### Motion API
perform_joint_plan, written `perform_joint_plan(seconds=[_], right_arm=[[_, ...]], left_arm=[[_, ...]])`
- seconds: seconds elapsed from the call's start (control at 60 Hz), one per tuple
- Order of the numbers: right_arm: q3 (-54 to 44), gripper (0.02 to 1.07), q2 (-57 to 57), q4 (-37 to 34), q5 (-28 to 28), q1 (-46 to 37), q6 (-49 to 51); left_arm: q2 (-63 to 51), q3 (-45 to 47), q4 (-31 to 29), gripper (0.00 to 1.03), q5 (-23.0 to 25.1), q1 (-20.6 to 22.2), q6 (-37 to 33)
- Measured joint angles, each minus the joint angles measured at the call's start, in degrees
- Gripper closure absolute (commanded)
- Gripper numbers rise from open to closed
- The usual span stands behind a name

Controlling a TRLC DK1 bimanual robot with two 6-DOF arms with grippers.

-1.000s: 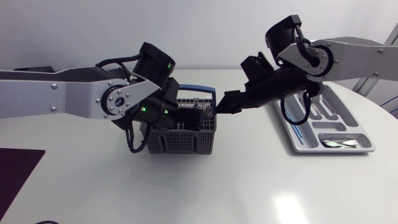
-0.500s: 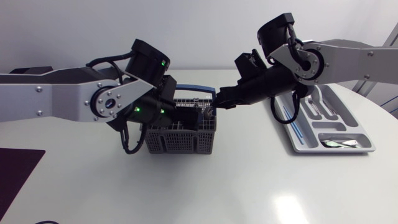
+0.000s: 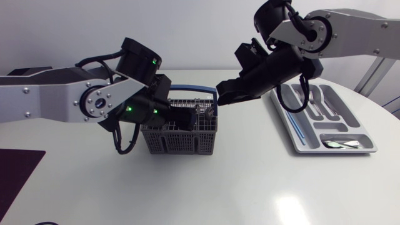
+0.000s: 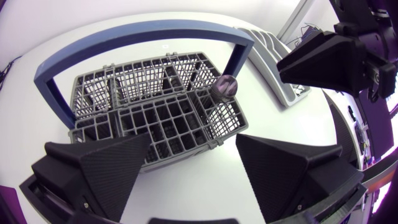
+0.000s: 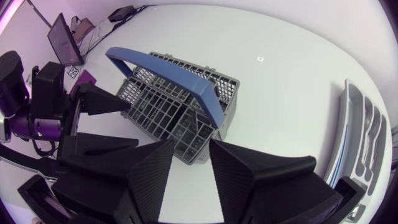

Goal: Unload the cutlery basket into the drawer organizer.

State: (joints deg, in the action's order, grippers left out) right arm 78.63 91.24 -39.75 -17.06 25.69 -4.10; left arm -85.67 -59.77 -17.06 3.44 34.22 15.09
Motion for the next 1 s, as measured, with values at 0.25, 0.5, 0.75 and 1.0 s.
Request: perform_joint_plan(seconds=[0.25,0.5,0.75,1.0], right_arm=[[1.51,0.62,2.58,-2.03,1.36,1.68,-0.02],[1.53,0.62,6.21,1.07,4.09,2.75,-0.44],[3.61,0.65,8.85,1.16,4.96,3.1,-0.44],[4.07,0.69,9.86,2.56,6.47,3.72,-0.63]], left_arm=[[0.13,0.04,0.0,0.07,0.61,-0.68,-1.9],[0.13,0.13,0.0,0.07,1.11,-2.4,-2.8],[0.13,0.96,0.0,0.07,2.12,-3.37,-3.37],[0.15,0.96,0.02,0.07,2.34,-3.54,-3.37]])
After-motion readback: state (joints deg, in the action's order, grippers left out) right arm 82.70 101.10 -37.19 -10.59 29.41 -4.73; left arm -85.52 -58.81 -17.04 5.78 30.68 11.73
